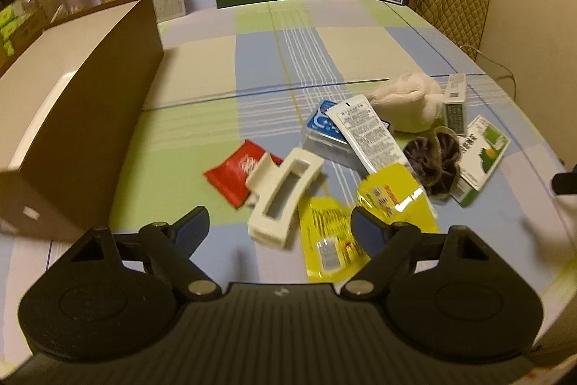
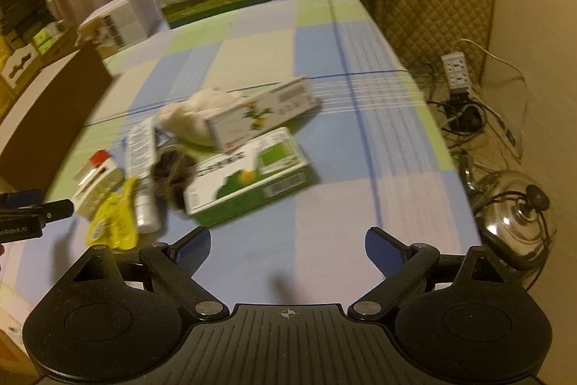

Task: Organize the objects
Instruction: 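Grasp the white hair claw clip with the left tool and lift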

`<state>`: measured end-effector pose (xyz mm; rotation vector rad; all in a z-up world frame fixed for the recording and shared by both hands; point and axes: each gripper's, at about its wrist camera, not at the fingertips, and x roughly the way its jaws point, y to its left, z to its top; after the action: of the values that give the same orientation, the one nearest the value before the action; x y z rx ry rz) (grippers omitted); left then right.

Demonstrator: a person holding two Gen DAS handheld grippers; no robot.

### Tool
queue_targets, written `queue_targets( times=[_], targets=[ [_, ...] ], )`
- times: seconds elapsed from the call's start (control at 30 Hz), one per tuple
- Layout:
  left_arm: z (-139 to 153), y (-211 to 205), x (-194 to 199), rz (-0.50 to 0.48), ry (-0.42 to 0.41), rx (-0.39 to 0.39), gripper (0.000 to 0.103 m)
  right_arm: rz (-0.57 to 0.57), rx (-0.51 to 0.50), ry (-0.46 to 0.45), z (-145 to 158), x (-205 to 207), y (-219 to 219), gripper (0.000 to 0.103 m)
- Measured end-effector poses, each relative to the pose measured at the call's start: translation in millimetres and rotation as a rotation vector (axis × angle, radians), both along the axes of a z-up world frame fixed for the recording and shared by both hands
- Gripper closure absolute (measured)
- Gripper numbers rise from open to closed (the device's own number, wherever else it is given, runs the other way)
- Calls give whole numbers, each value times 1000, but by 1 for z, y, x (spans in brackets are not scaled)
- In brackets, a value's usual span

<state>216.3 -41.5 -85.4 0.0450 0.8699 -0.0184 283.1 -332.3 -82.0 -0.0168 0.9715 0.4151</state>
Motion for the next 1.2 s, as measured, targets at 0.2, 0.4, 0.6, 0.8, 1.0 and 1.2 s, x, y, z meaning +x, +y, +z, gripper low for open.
queue_targets(
  times=[0.2,0.4,0.6,0.8,1.0,1.2],
  targets=[
    [-17,-4,31,-42,9,56,31,-40,-9,14,-4,16,-15,12],
    [-30,-5,51,-72,23,107,35,-52,-16,31,-9,26,-22,12],
    [-36,-8,56,-104,37,105,58,-48,-16,44,-13,35,-22,12],
    [-33,-8,51,-93,32,92,66,-21,-4,41,-14,45,-16,12],
    [-17,-6,35,-33,6,34,66,38,19,35,-16,52,2,12],
    [0,7,15,65,-15,-41,66,115,26,-40,-17,69,22,55]
  ],
)
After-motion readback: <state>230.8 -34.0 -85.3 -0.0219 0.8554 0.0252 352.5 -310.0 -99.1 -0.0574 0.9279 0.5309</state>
